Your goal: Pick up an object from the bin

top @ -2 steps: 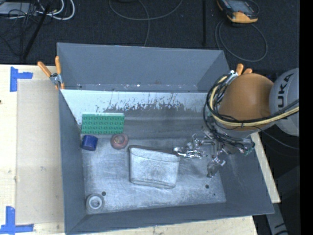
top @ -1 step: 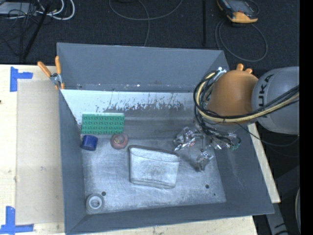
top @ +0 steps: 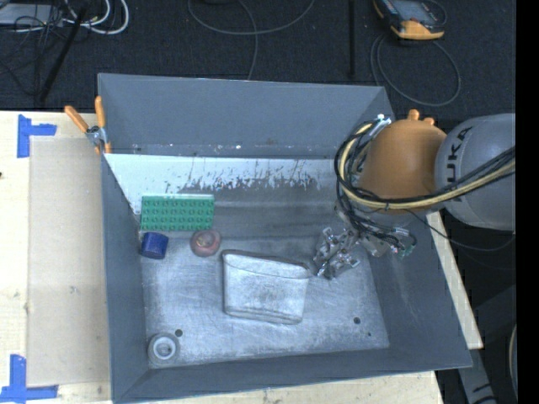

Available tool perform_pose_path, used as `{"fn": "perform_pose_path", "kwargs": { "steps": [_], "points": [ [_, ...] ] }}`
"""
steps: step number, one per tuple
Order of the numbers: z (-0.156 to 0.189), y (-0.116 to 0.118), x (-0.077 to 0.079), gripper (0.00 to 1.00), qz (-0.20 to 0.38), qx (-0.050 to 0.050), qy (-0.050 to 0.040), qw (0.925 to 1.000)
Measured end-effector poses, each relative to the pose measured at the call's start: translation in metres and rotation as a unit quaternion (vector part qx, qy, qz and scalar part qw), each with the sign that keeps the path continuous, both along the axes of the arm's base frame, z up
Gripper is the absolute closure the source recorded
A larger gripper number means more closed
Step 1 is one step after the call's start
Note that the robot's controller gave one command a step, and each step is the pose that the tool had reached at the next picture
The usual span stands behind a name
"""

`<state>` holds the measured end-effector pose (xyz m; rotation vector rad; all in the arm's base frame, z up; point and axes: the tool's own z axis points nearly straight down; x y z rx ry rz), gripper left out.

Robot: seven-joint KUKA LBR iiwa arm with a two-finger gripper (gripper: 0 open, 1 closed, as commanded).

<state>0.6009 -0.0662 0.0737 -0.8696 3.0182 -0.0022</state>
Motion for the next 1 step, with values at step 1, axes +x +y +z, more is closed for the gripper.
{"fn": "perform_pose_path", "kwargs": {
  "steps": [1],
  "points": [
    [0.1423, 0.0168, -0.0171, 1.00, 0.091, 0.000, -0.0035, 0.9958]
  ]
}}
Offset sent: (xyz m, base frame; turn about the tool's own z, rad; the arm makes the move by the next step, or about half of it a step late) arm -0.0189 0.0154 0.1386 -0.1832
